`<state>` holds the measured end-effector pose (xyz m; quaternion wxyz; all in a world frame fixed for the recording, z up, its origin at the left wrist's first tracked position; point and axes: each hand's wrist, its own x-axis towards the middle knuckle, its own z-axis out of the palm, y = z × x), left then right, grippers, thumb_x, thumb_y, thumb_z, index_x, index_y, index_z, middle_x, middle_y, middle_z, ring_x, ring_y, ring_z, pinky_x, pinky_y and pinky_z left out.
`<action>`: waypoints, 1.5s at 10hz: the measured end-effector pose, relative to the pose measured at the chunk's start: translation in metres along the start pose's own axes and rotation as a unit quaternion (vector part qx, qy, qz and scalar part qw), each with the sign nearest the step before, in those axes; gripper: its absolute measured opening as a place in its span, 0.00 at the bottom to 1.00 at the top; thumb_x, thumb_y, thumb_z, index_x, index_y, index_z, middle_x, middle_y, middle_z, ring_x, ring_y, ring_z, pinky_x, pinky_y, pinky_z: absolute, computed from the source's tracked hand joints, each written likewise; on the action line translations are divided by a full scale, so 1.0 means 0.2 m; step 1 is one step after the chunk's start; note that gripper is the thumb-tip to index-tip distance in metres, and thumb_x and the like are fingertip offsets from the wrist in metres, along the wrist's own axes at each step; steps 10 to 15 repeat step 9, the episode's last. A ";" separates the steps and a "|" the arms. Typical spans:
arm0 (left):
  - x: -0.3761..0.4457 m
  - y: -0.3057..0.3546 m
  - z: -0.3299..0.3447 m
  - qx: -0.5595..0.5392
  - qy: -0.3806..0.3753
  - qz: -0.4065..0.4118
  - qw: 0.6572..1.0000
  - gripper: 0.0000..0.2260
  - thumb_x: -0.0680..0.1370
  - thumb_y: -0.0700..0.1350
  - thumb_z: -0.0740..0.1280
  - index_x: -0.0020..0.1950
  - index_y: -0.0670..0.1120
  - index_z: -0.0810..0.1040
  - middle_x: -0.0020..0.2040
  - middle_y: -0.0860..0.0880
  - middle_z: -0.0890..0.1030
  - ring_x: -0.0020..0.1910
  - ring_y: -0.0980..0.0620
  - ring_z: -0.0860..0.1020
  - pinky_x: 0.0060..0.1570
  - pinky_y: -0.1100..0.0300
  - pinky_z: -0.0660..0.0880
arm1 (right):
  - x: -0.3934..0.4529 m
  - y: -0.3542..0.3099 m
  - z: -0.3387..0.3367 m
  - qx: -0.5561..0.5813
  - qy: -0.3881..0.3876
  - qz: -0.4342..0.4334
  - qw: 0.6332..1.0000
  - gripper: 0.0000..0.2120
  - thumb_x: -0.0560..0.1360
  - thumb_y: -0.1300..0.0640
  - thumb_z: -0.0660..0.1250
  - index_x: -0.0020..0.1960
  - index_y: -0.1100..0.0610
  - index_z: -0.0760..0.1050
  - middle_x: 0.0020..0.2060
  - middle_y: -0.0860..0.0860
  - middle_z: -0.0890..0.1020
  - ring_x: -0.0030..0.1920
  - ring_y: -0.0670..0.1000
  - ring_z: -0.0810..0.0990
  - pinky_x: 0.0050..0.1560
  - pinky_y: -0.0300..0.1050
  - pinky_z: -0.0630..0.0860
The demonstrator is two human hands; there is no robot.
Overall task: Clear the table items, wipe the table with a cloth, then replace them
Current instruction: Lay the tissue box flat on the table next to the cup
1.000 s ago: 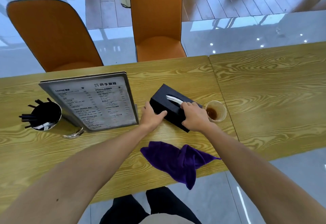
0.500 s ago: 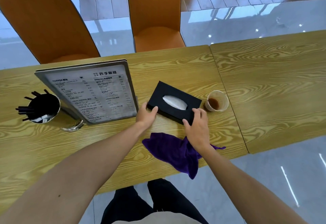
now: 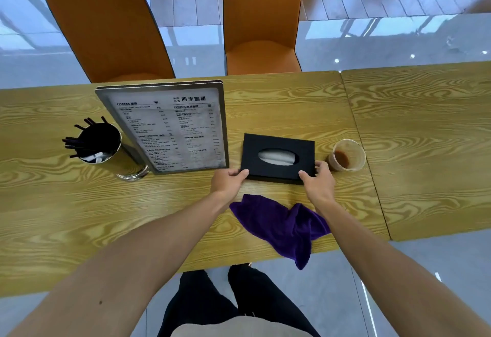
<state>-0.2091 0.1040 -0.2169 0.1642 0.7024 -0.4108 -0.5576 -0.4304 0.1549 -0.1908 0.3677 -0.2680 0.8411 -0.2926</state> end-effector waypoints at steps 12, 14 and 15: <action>-0.09 0.00 -0.34 0.368 -0.031 0.165 0.915 0.22 0.82 0.58 0.60 0.69 0.46 0.75 0.64 0.48 0.81 0.61 0.47 0.79 0.55 0.49 0.78 | -0.21 -0.20 0.23 -0.352 -0.125 -0.267 0.888 0.32 0.82 0.46 0.64 0.82 0.52 0.57 0.81 0.56 0.60 0.81 0.59 0.56 0.79 0.58 0.58; -0.09 0.00 -0.34 0.368 -0.031 0.165 0.915 0.22 0.82 0.58 0.60 0.69 0.46 0.75 0.64 0.48 0.81 0.61 0.47 0.79 0.55 0.49 0.78 | -0.21 -0.20 0.23 -0.352 -0.125 -0.267 0.888 0.32 0.82 0.46 0.64 0.82 0.52 0.57 0.81 0.56 0.60 0.81 0.59 0.56 0.79 0.58 0.58; -0.09 0.00 -0.34 0.368 -0.031 0.165 0.915 0.22 0.82 0.58 0.60 0.69 0.46 0.75 0.64 0.48 0.81 0.61 0.47 0.79 0.55 0.49 0.78 | -0.21 -0.20 0.23 -0.352 -0.125 -0.267 0.888 0.32 0.82 0.46 0.64 0.82 0.52 0.57 0.81 0.56 0.60 0.81 0.59 0.56 0.79 0.58 0.58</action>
